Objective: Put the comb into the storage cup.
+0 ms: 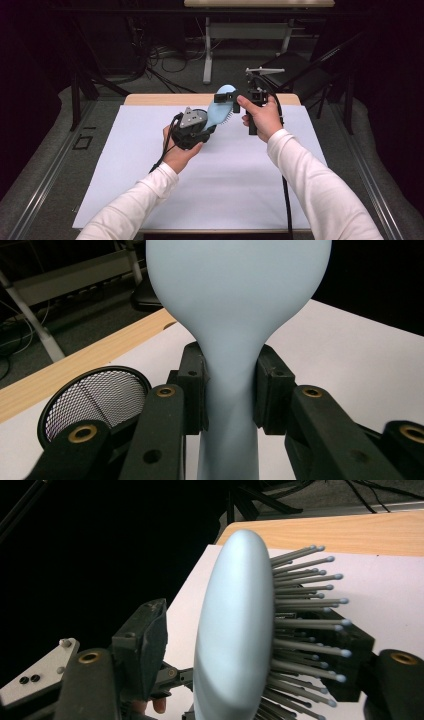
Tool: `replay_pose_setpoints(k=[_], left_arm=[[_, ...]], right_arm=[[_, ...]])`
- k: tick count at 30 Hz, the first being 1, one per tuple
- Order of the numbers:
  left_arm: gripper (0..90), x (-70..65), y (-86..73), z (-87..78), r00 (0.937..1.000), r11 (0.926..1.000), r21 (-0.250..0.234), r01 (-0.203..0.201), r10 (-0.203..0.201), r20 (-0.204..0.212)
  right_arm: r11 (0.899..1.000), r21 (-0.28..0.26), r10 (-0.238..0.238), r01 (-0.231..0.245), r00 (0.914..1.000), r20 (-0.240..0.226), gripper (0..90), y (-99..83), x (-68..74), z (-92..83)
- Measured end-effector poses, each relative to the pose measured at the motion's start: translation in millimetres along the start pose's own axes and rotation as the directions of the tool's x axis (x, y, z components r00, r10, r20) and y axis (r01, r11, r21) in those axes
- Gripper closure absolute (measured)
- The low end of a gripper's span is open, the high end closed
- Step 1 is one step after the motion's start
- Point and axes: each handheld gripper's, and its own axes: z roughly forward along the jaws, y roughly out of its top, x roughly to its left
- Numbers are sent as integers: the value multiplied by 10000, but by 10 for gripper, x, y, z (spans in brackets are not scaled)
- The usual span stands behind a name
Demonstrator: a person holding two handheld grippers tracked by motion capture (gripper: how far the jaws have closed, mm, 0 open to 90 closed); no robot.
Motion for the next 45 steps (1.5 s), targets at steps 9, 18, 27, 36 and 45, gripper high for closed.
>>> replay_pose_setpoints(k=[9,18,27,36,45], left_arm=[[698,-2,-15,7,10000,10000,2,13,-13,25],[698,-3,-17,6,10000,10000,32,-35,35,39],[697,-5,-23,13,10000,10000,48,-70,70,7],[695,-18,-46,32,10000,10000,64,-52,51,19],[690,-14,-55,25,10000,10000,-75,41,-41,-17]], right_arm=[[9997,27,241,-241,9997,34,388,0,-28,-21],[9985,-31,550,-550,9985,45,447,3,-56,-43],[9974,-4,722,-722,9974,9,460,-6,-75,-38],[9960,192,870,-870,9962,-27,474,-3,-94,-40],[9957,197,905,-904,9959,-80,484,-4,-72,-37]])
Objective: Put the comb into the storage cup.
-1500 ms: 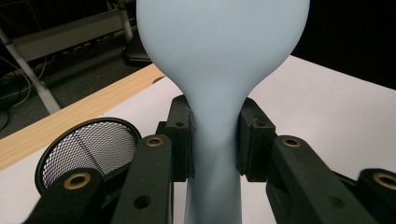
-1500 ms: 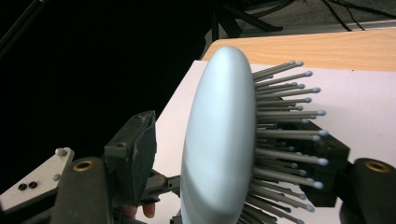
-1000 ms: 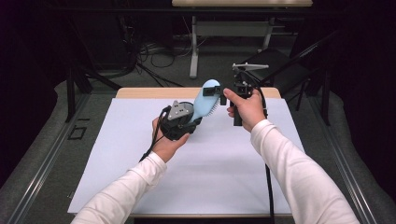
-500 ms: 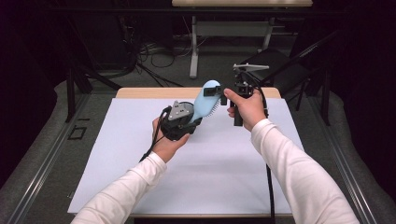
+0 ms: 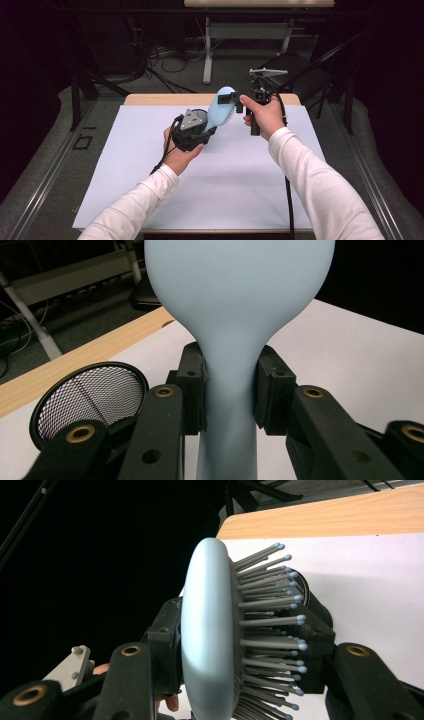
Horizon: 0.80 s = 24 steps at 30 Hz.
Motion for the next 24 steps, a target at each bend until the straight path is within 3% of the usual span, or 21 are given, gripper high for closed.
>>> replay_pose_setpoints(k=[6,24], left_arm=[[675,17,3,-24,9999,9998,-158,150,-149,32],[505,51,-37,-92,9960,9949,-470,892,-889,83]], right_arm=[[9999,7,125,-125,9999,-105,486,8,2,-5],[9996,-266,-26,27,10000,68,489,57,-7,-55]])
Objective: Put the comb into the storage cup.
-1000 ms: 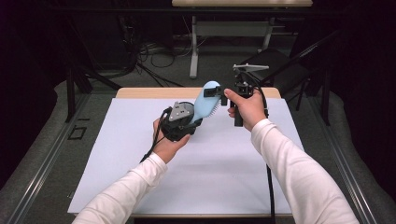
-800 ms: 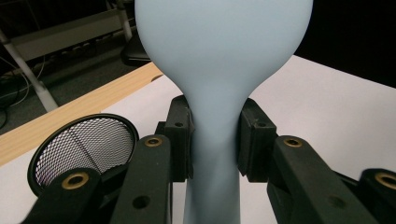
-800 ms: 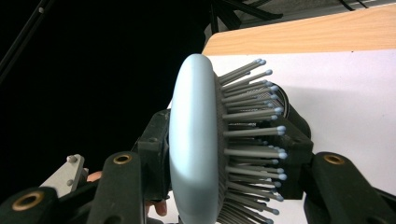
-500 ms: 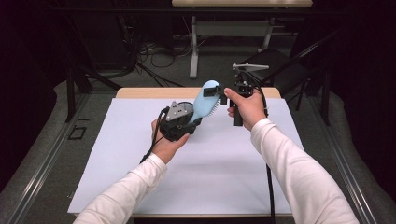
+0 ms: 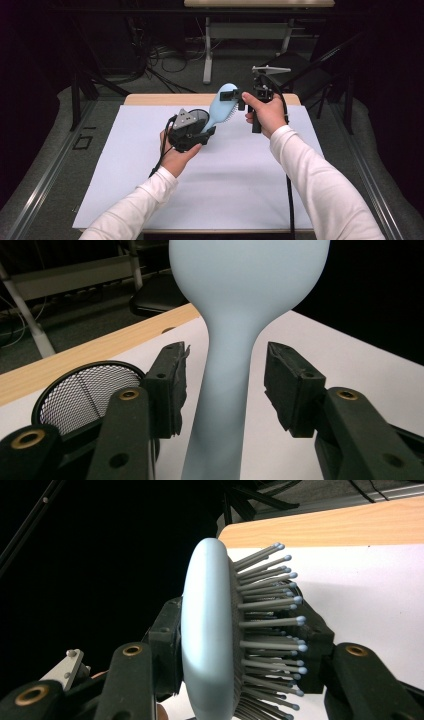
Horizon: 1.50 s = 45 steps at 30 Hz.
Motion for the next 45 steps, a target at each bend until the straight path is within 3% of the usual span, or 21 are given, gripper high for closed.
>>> replay_pose_setpoints(k=[7,16,29,36,39,43,45], left_arm=[[473,58,-27,-29,9992,9994,57,329,-327,-223],[427,133,-49,-114,9973,9991,65,409,-404,-611],[397,222,-84,-175,9965,9989,141,437,-426,-718],[378,271,-77,-218,9943,9991,101,412,-400,-984],[377,284,-75,-232,9947,9985,11,546,-543,-871],[333,306,-79,-245,9918,9981,151,605,-584,-1138],[264,326,-92,-238,9889,9948,234,995,-962,-1136]], right_arm=[[9997,-69,-251,252,9996,150,489,30,28,-7],[9978,-267,-592,606,9969,514,489,88,71,-19],[9870,-432,-1500,1550,9833,1031,489,144,197,29],[9813,-388,-1823,1884,9752,1254,489,157,242,79],[9803,-408,-1867,1934,9738,1296,489,172,247,93],[9782,-446,-1949,2029,9705,1416,489,195,255,93],[9771,-452,-1991,2080,9682,1516,489,207,263,90]])
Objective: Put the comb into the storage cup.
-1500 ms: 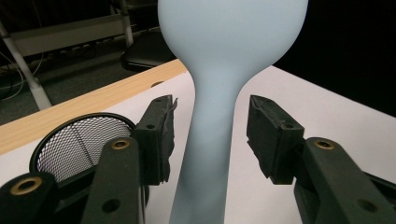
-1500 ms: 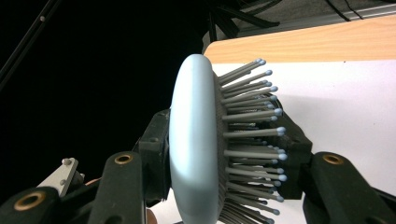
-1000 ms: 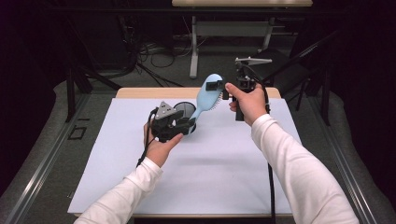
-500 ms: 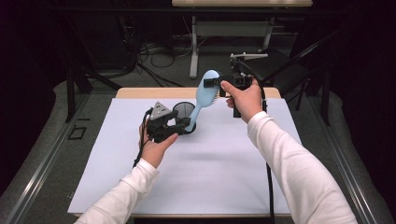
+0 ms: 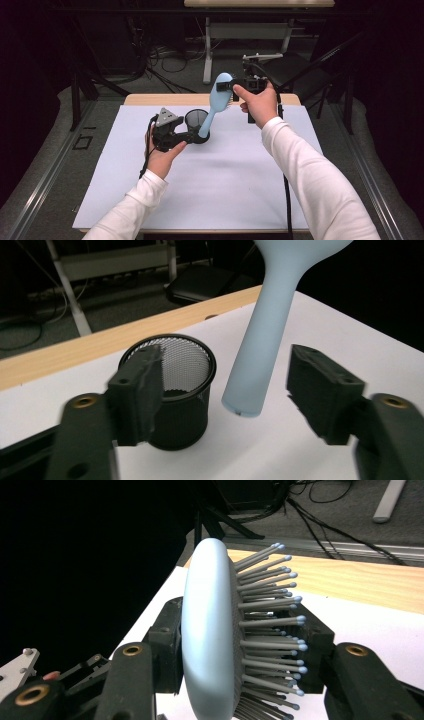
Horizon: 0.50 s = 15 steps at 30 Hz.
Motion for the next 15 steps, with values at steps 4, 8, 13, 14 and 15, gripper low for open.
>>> replay_pose_setpoints(k=[4,8,13,14,15], left_arm=[[164,31,-20,23,9996,9991,327,270,-266,-123],[126,39,-42,33,9991,9987,276,422,-419,-92],[18,58,-64,39,9975,9968,395,699,-703,75],[15,65,-69,36,9970,9964,349,771,-773,63],[13,71,-73,40,9964,9959,335,842,-842,-29]], right_arm=[[9998,-72,-203,204,9996,209,489,37,18,-4],[9994,-80,-347,351,9986,389,489,55,39,5],[9987,-114,-494,501,9974,520,489,79,77,19],[9986,-130,-509,517,9974,516,488,87,86,23],[9985,-150,-526,534,9972,528,488,93,94,26]])
